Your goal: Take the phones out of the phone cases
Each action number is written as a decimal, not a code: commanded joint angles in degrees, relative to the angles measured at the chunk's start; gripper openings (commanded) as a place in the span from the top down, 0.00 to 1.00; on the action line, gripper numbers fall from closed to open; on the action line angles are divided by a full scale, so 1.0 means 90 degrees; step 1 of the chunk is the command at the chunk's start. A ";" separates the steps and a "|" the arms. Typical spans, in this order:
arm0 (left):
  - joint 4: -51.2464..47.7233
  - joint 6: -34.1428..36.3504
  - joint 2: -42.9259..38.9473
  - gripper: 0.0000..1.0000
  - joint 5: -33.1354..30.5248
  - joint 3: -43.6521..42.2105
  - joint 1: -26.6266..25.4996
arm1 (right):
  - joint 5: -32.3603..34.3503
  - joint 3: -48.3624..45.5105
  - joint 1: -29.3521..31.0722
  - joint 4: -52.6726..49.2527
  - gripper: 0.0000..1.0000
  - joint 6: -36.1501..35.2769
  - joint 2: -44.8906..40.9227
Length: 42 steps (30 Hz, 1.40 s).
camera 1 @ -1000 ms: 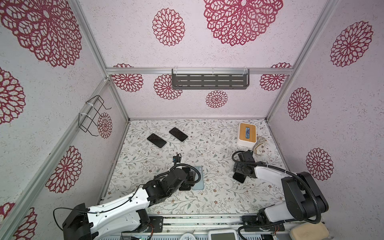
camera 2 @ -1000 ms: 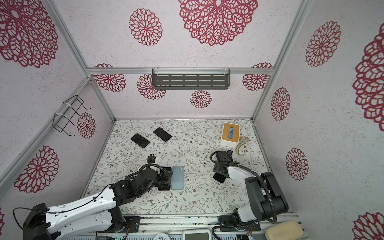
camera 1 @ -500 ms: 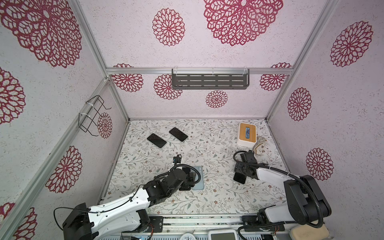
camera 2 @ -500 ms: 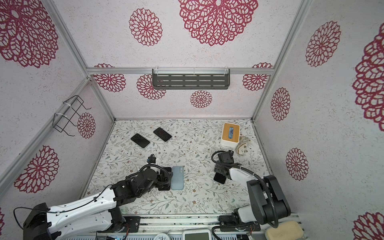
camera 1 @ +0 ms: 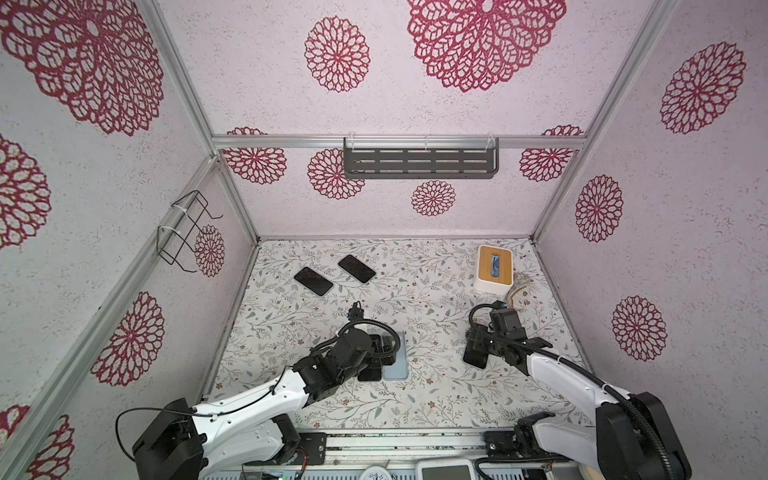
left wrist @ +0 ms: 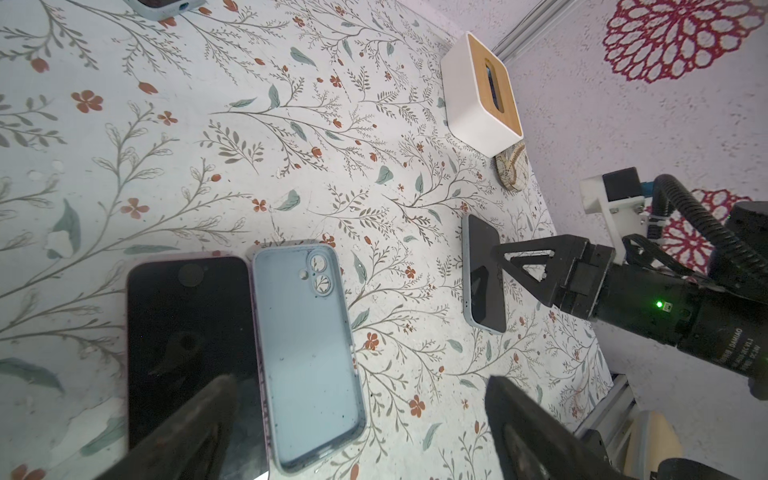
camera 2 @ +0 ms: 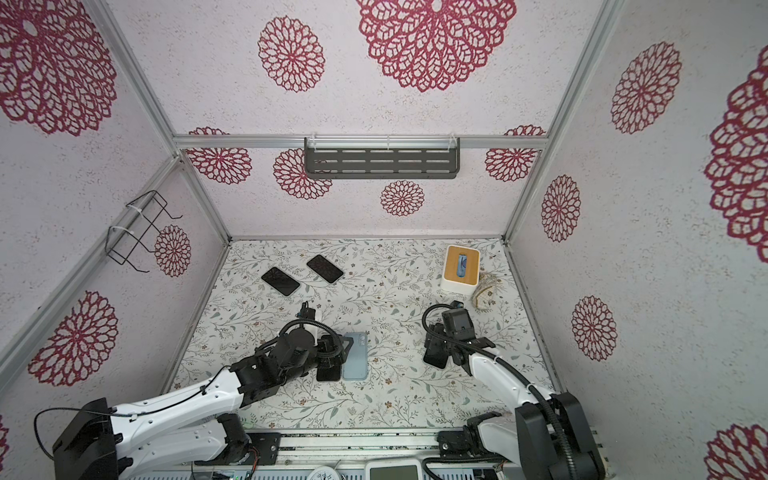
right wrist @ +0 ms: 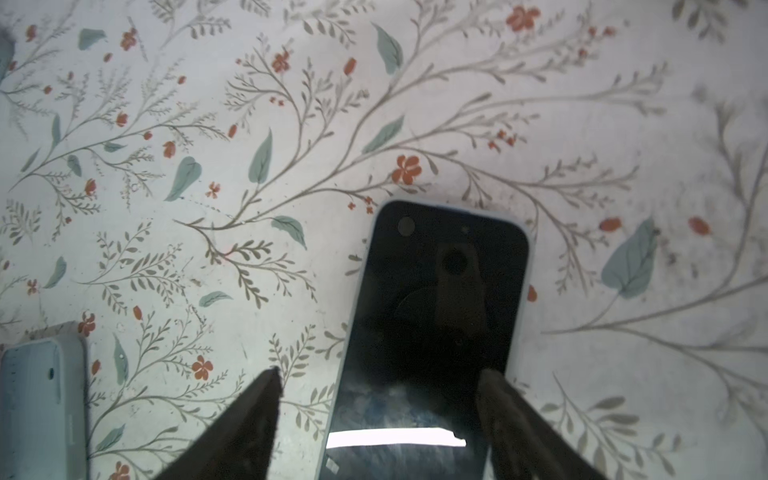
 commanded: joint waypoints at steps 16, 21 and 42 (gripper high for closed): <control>0.0218 0.0027 -0.0002 0.03 0.0142 -0.0048 0.0096 | 0.0326 0.0570 0.0263 -0.1031 0.01 0.0714 0.0836; 0.0231 0.0071 -0.0009 0.03 0.0176 -0.0096 0.0134 | 0.0266 0.0786 0.0346 -0.1102 0.01 0.0755 0.1135; 0.0384 0.0041 -0.0247 0.03 0.0448 -0.0374 0.0224 | -0.0022 0.1114 0.0265 -0.1743 0.03 0.0403 0.2239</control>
